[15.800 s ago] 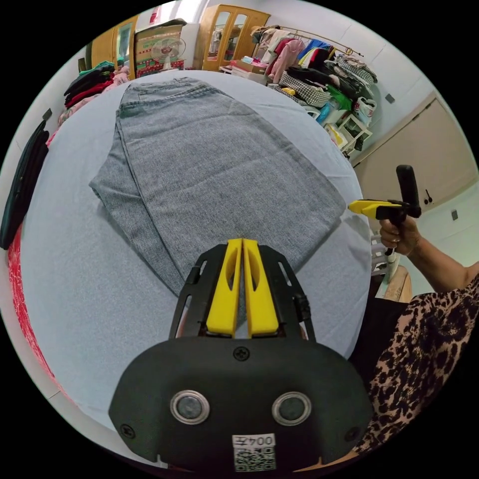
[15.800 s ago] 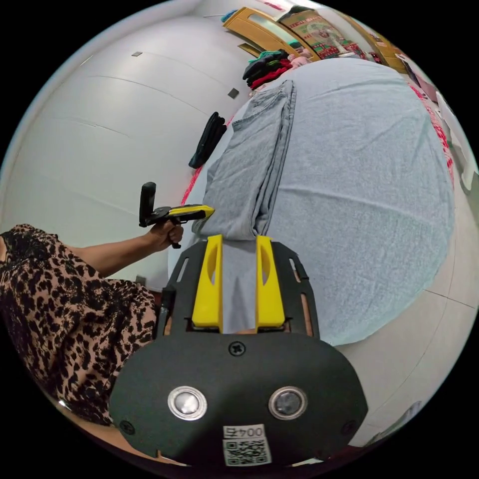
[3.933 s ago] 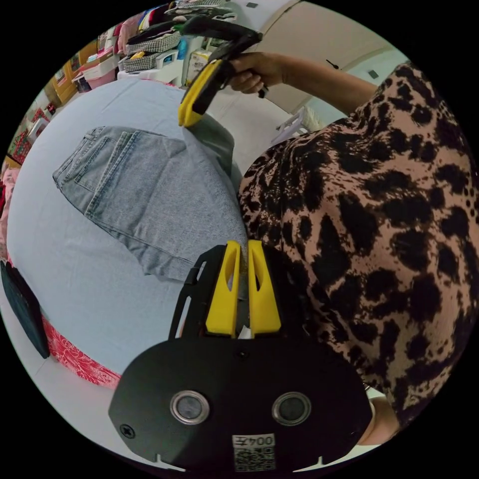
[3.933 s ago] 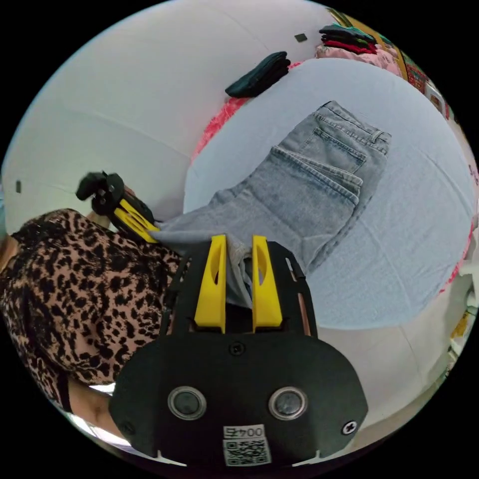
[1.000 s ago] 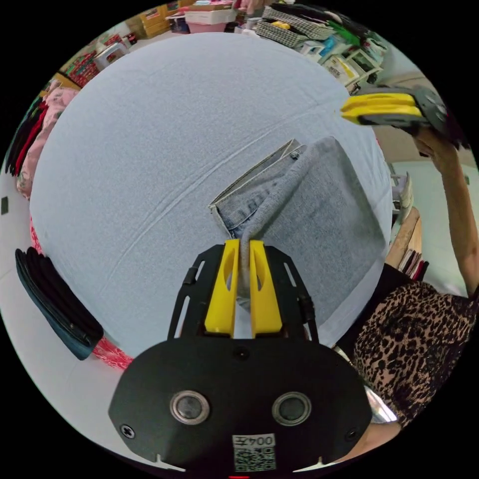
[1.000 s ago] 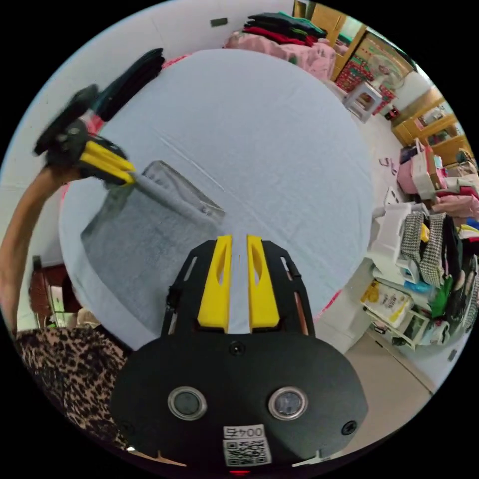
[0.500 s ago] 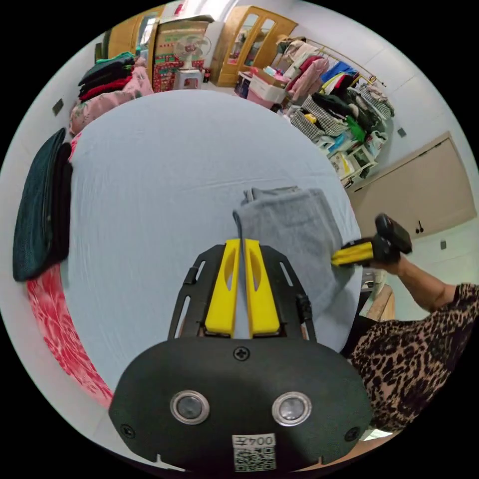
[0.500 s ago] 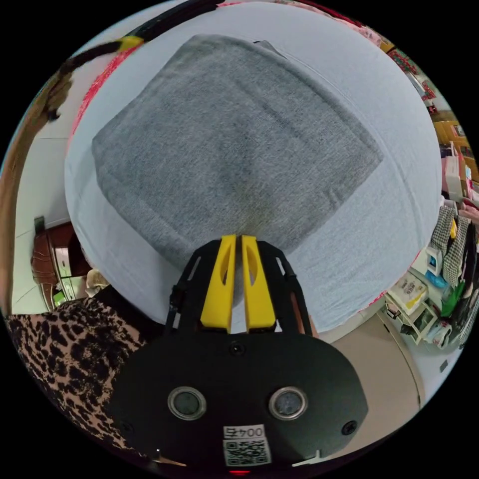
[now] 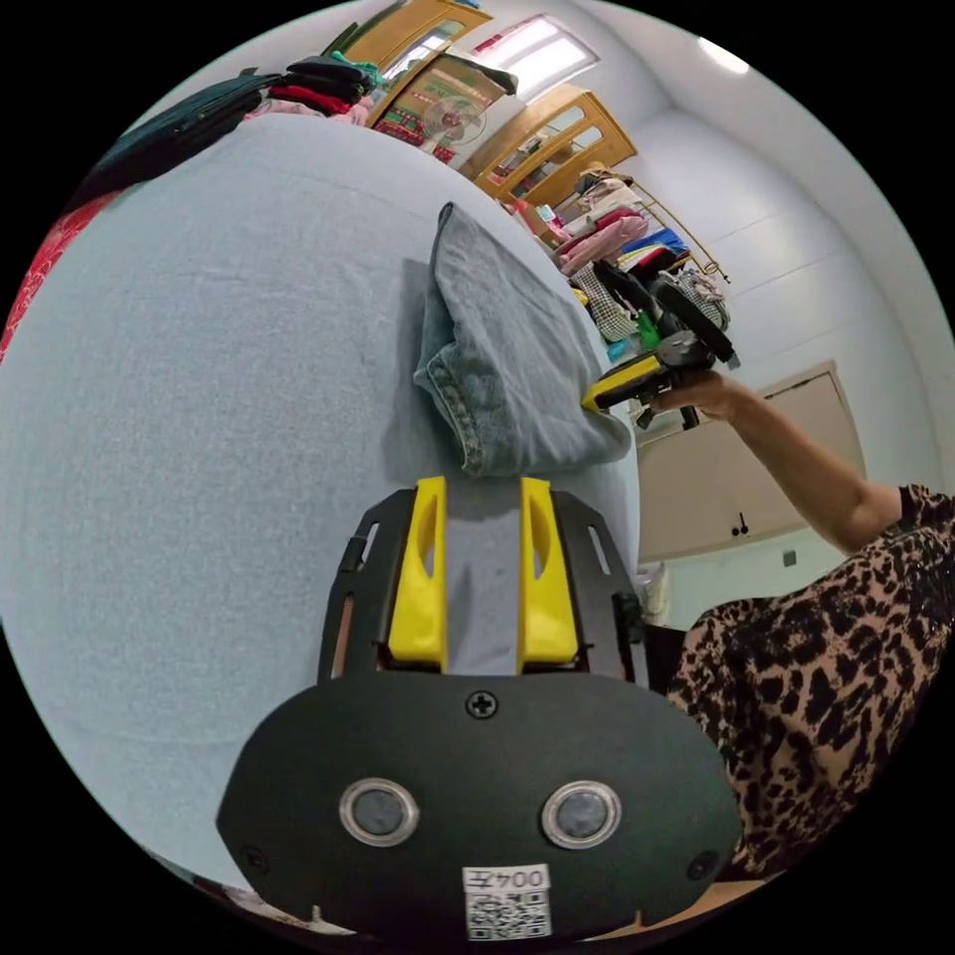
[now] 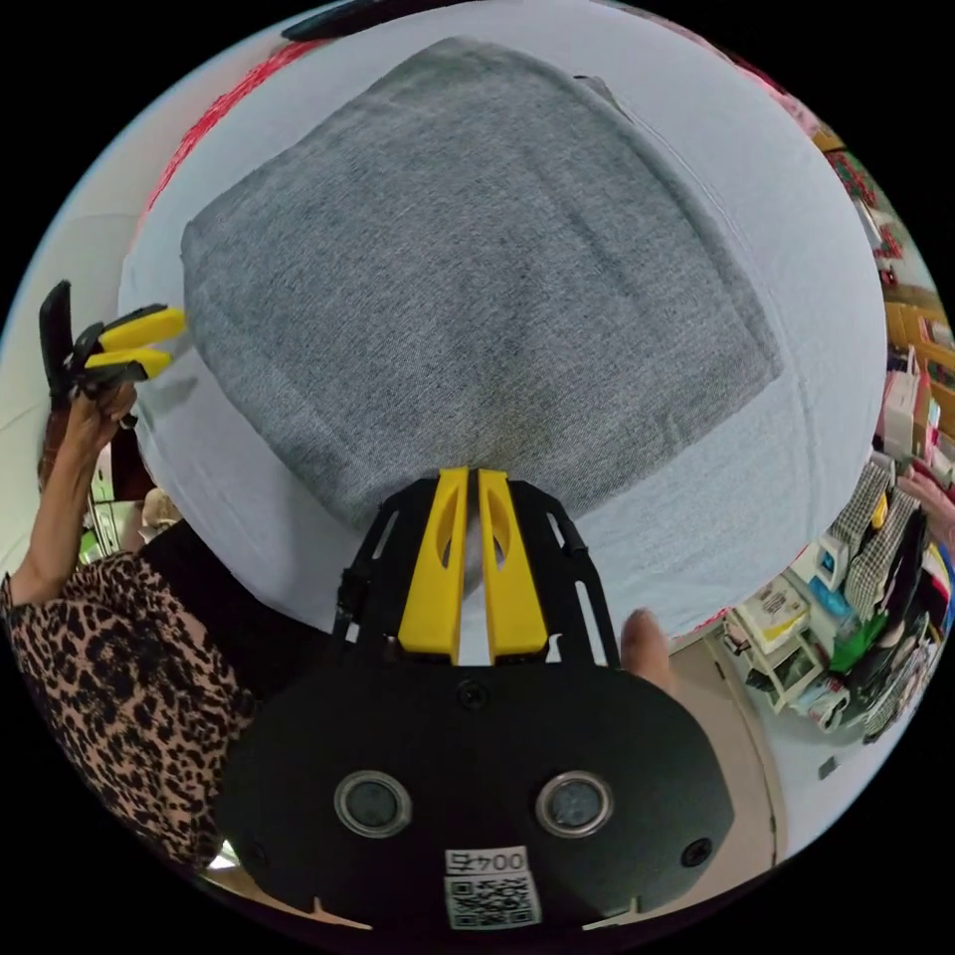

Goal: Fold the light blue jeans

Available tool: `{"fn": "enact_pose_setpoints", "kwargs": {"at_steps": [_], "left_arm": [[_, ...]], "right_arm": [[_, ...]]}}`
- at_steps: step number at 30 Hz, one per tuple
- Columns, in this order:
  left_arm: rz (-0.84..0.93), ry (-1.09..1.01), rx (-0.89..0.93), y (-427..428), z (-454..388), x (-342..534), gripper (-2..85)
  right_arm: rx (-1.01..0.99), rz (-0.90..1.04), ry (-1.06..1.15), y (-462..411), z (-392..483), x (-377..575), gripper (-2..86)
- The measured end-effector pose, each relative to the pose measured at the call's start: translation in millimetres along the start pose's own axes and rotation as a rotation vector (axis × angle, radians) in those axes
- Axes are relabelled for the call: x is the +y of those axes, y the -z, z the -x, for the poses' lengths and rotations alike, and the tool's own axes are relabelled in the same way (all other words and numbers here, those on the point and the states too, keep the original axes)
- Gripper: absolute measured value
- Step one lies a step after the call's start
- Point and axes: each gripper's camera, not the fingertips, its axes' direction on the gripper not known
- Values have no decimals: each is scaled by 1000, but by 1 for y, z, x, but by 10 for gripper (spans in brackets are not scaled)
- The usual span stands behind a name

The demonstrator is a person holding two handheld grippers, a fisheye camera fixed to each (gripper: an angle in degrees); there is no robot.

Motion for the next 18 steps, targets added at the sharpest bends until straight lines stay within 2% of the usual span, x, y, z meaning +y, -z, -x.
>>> {"fn": "enact_pose_setpoints", "kwargs": {"at_steps": [7, 13, 18], "left_arm": [[-24, 13, 72, 5, 22, -4, 70], [-70, 34, -55, 19, 14, 7, 29], [-66, 132, -34, 8, 33, 20, 23]], "right_arm": [[-115, 57, -103, -3, -27, 1, 0], [-85, 102, -66, -3, -30, 5, -4], [-107, 78, -63, -2, -38, 21, -5]]}}
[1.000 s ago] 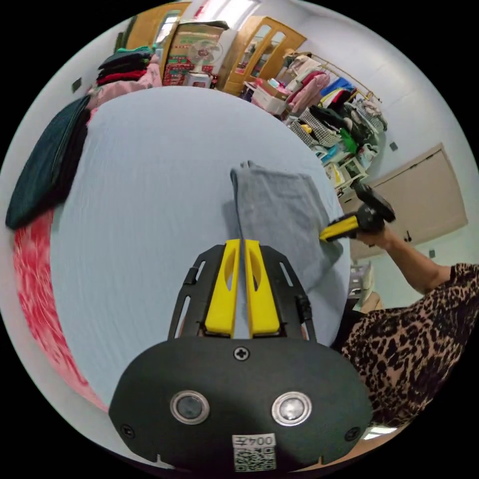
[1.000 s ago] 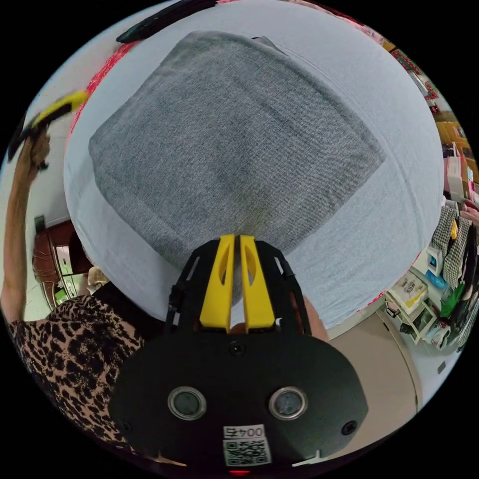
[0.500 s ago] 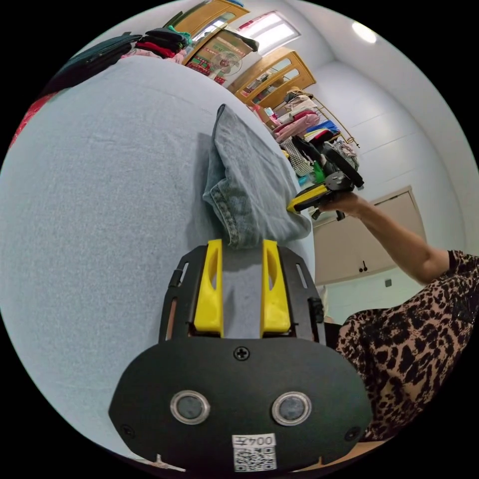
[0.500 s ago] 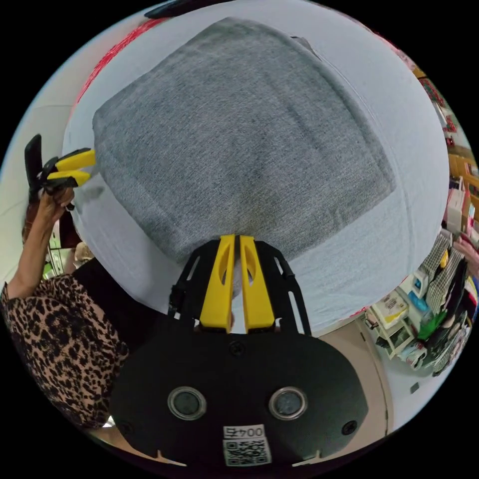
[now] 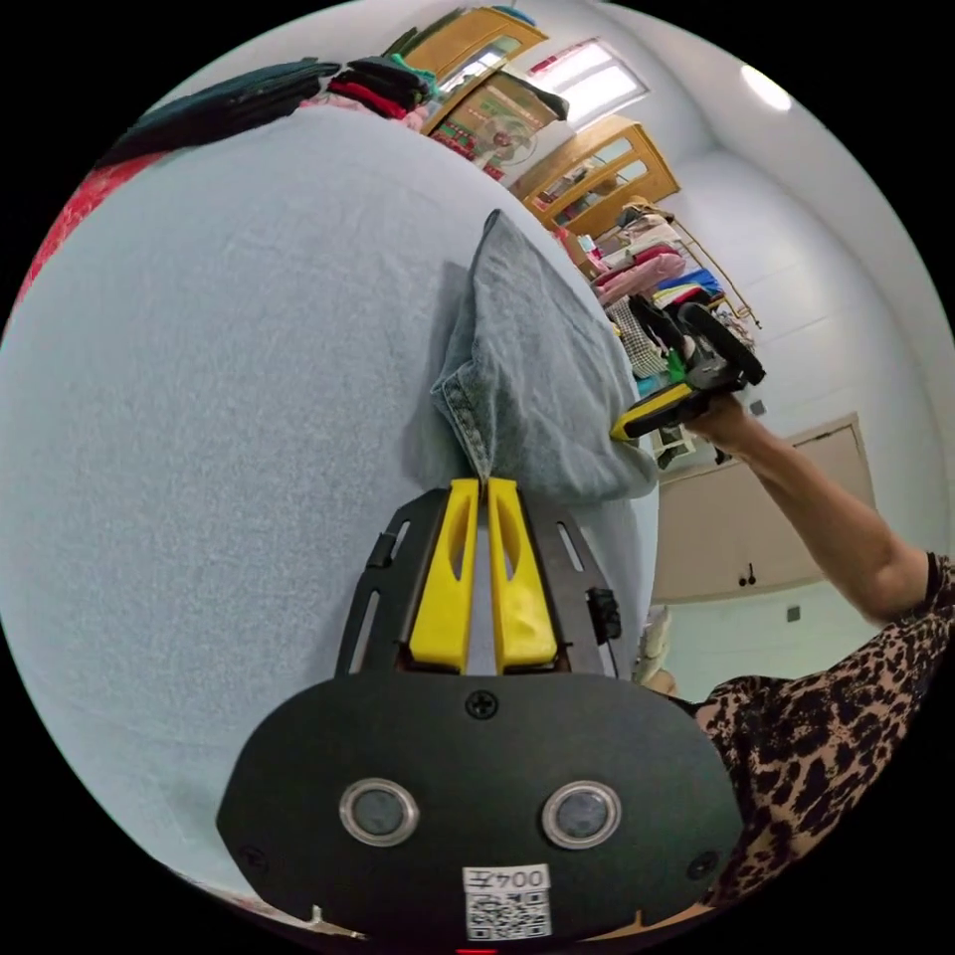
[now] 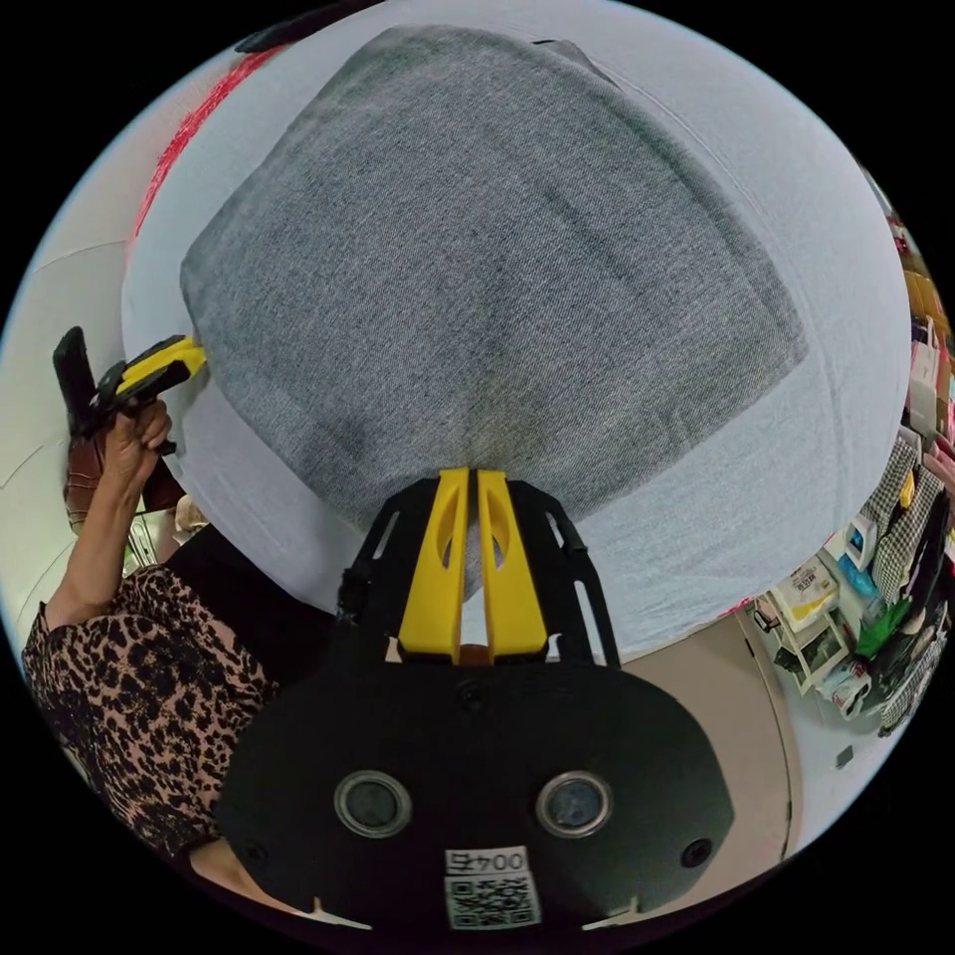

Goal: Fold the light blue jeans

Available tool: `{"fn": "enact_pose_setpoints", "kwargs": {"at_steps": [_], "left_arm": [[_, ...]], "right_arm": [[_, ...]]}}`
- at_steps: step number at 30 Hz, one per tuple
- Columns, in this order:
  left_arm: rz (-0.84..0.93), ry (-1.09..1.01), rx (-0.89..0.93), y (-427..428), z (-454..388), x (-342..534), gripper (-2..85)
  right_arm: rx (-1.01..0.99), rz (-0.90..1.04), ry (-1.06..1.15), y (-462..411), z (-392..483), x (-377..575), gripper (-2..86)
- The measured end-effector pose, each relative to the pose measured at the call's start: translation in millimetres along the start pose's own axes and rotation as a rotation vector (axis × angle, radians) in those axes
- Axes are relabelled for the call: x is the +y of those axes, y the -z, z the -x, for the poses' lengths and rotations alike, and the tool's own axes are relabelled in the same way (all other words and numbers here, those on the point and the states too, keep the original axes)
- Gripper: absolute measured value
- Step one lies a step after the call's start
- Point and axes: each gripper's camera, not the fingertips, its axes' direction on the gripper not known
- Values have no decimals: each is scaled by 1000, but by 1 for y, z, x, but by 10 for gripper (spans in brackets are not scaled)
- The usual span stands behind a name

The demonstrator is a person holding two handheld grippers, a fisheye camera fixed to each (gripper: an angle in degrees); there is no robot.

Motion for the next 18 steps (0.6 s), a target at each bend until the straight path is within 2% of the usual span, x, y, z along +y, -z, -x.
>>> {"fn": "enact_pose_setpoints", "kwargs": {"at_steps": [3, 5, 8, 10, 13, 18], "left_arm": [[5, 55, 80, -2, 13, 3, 23], [-2, 50, 64, 6, 10, 6, 21], [-113, -29, -119, 39, -22, 14, 19], [-226, -169, -231, 49, -67, 12, 21], [-217, -319, -265, 21, -110, -12, 25], [-131, -294, -263, -44, -113, -57, 41]], "right_arm": [[-15, -27, 20, 2, -6, 12, -5], [-30, -40, 3, 3, -10, 19, -5], [-23, -44, -1, 6, -12, 28, -5], [-25, -38, -12, 8, -14, 33, -5], [-37, -27, -29, 11, -19, 41, -6], [-69, -43, -30, 19, -30, 64, -6]]}}
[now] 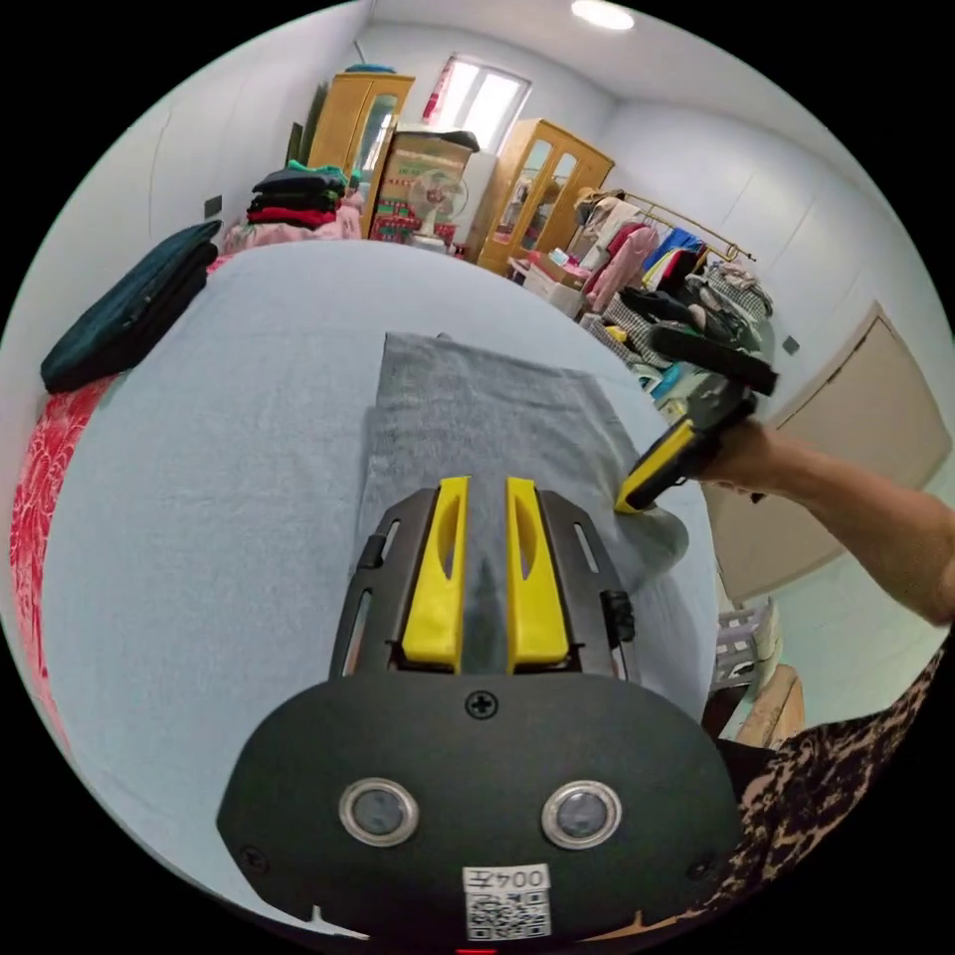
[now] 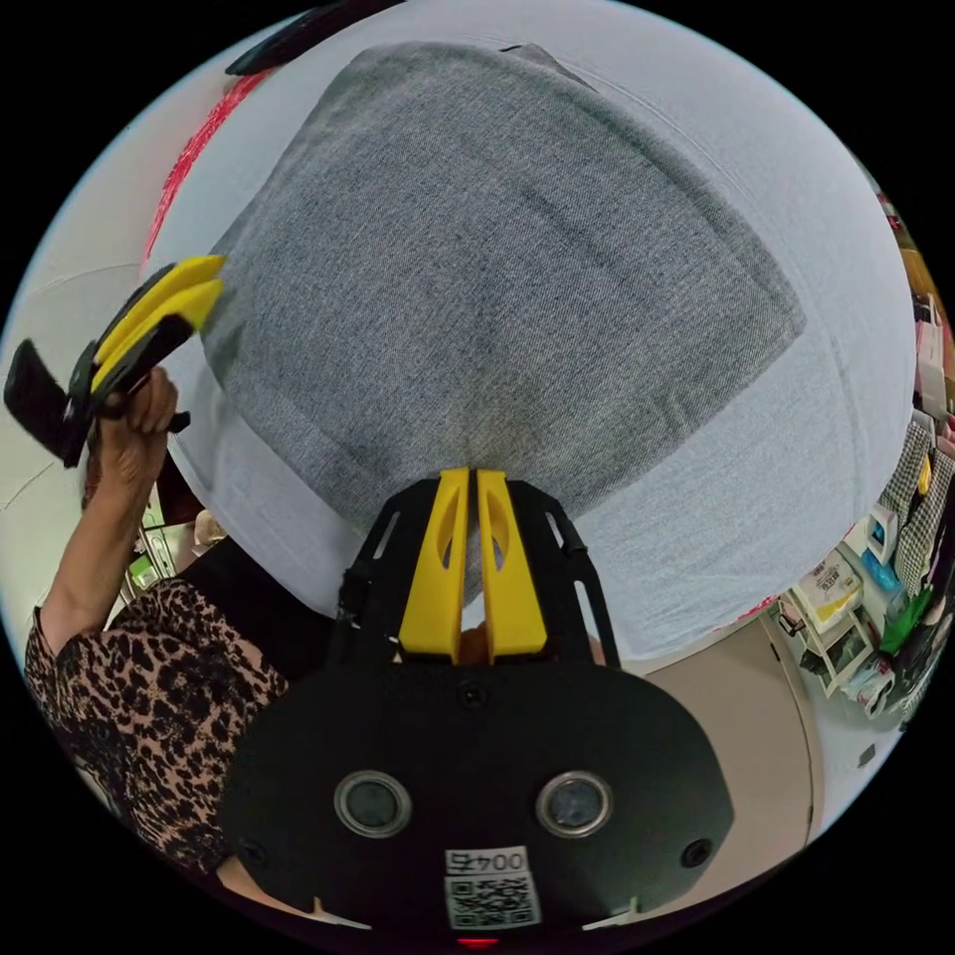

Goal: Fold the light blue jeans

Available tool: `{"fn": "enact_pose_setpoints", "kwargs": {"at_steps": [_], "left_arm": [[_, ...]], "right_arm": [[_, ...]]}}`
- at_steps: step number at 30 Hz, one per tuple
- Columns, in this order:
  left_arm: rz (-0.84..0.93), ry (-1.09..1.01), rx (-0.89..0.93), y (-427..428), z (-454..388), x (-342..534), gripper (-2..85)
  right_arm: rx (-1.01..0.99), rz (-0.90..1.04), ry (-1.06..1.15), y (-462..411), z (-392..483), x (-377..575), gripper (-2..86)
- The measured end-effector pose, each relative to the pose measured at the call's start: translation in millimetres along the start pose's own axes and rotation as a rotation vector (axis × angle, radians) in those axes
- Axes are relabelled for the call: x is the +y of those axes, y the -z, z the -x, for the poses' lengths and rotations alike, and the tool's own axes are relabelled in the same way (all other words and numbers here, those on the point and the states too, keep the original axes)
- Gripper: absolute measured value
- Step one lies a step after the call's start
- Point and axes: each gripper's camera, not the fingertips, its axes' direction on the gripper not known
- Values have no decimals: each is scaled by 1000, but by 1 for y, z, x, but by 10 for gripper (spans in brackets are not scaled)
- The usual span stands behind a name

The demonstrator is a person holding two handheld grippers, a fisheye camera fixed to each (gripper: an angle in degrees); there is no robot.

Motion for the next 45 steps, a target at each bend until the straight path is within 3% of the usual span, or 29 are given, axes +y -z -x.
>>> {"fn": "enact_pose_setpoints", "kwargs": {"at_steps": [5, 7, 14, 19, 23, 27, 31, 34, 38, 42, 45], "left_arm": [[110, -48, -62, -51, 0, -16, 29], [58, -124, -77, -59, -7, -9, 24], [123, -71, -76, -63, -25, -18, 28], [-12, -143, -74, -56, -61, -54, 60], [35, -161, -70, -89, -70, -84, 84], [63, -149, -124, -118, -70, -105, 98], [62, -107, -130, -135, -67, -119, 105], [88, -113, -155, -150, -71, -122, 102], [88, -101, -182, -159, -76, -123, 90], [128, -157, -253, -172, -85, -125, 77], [127, -165, -283, -181, -90, -125, 72]], "right_arm": [[-19, -3, 0, 9, -8, 19, -7], [-10, -3, 10, 13, -9, 26, -7], [-22, -102, -18, 30, -20, 74, -4], [-82, -213, -68, 39, -34, 114, 5], [-278, -320, -73, 50, -61, 153, 23], [-583, -639, -192, 84, -127, 215, 72], [-858, -832, -353, 93, -202, 246, 120], [-906, -813, -406, 91, -234, 240, 125], [-944, -749, -404, 84, -246, 218, 68], [-791, -693, -379, 90, -242, 206, 39], [-845, -726, -354, 80, -248, 219, 46]]}}
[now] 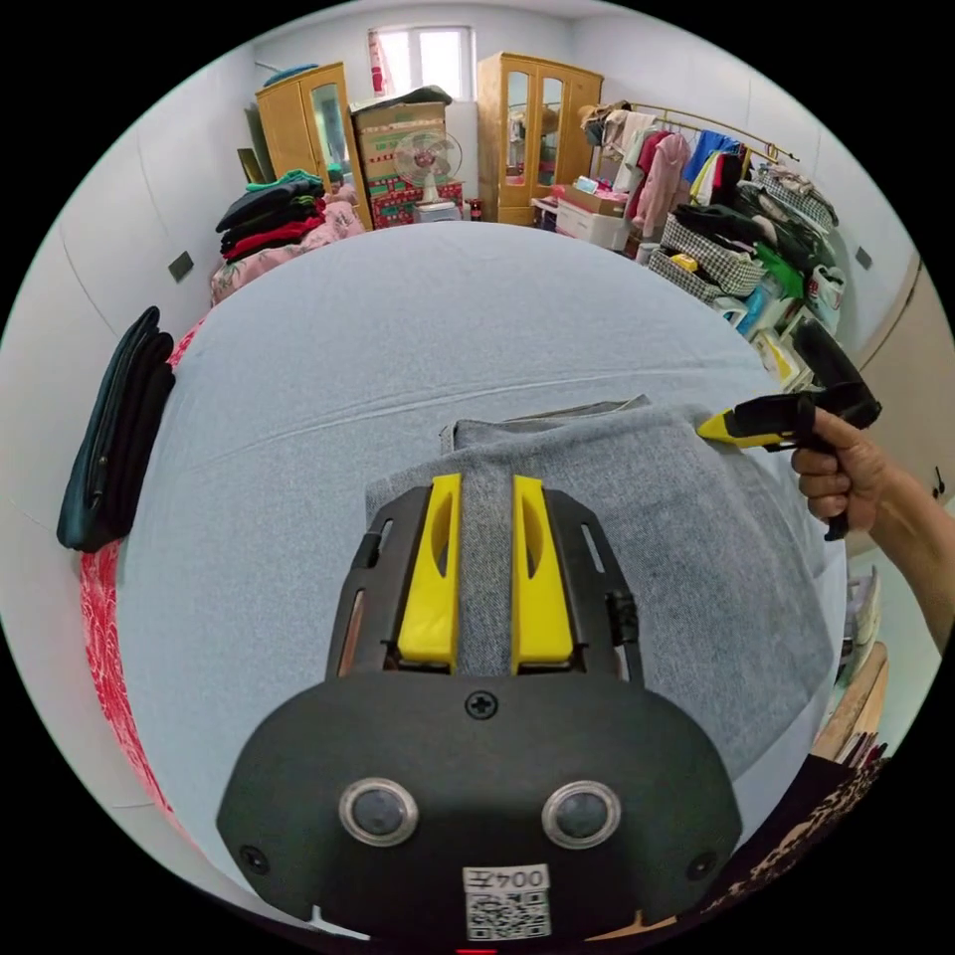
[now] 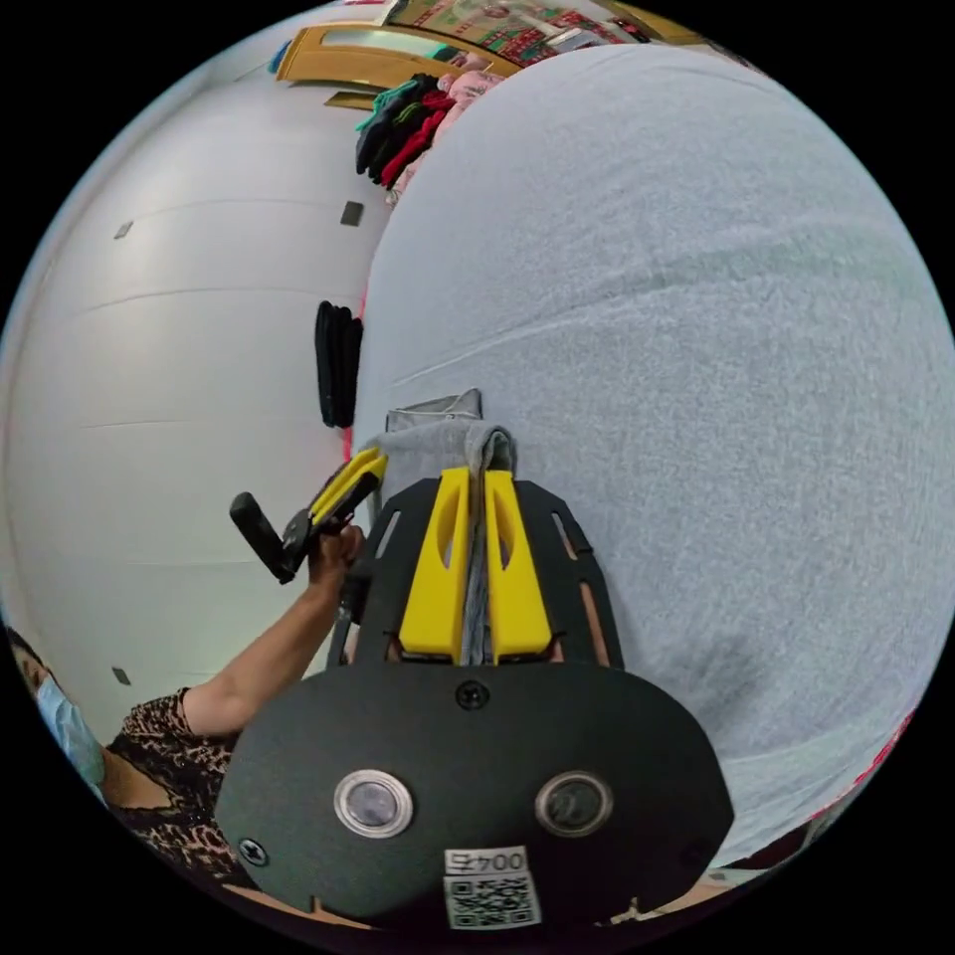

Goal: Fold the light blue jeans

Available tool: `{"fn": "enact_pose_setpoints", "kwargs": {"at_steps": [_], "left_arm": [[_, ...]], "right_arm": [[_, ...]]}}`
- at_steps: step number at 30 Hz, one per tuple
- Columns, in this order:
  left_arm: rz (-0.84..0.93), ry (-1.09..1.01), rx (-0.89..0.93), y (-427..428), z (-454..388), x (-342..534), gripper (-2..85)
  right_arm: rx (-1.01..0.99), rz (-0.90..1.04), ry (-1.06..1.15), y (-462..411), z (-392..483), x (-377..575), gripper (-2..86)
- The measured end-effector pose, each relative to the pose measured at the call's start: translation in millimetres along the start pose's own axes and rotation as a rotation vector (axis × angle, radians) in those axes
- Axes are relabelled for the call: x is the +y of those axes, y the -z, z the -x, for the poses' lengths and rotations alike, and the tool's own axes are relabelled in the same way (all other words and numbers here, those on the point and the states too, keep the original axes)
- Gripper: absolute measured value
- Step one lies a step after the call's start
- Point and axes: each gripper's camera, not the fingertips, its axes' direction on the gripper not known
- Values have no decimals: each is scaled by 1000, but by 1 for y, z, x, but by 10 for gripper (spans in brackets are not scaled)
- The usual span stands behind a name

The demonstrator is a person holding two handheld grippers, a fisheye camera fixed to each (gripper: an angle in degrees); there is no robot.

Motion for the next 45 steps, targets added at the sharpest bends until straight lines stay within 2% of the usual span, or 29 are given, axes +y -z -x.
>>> {"fn": "enact_pose_setpoints", "kwargs": {"at_steps": [2, 6, 9, 14, 19, 23, 27, 32, 35, 36, 41, 45], "left_arm": [[-8, -3, -34, -1, -6, 1, 71], [-21, 1, -29, -2, -7, 3, 69], [-22, 21, 15, -2, 1, 4, 68], [-24, 12, 5, -1, 2, 5, 69], [-21, 15, 8, 2, 10, 7, 70], [-21, 10, 0, 4, 16, 9, 70], [-22, 15, 16, 7, 30, 12, 70], [-24, 2, -4, 10, 45, 15, 69], [-23, 13, 20, 13, 63, 16, 68], [-20, 24, 43, 14, 72, 16, 67], [42, 122, 195, 31, 127, 16, 62], [-89, 200, 317, 90, 175, 48, 93]], "right_arm": [[-5, -21, 80, 16, 4, 16, 60], [-63, 72, 315, 41, 18, 94, 104], [-20, 137, 404, 34, 22, 164, 110], [-30, 124, 458, 13, 24, 225, 110], [-21, 163, 528, -17, 34, 231, 107], [61, 220, 552, -43, 42, 230, 69], [179, 253, 535, -60, 43, 241, 49], [117, 210, 452, -76, 26, 248, 50], [195, 252, 412, -81, 29, 253, 60], [259, 252, 393, -80, 35, 257, 73], [328, 151, 434, -76, 84, 254, 117], [432, 134, 509, -119, 123, 229, 136]]}}
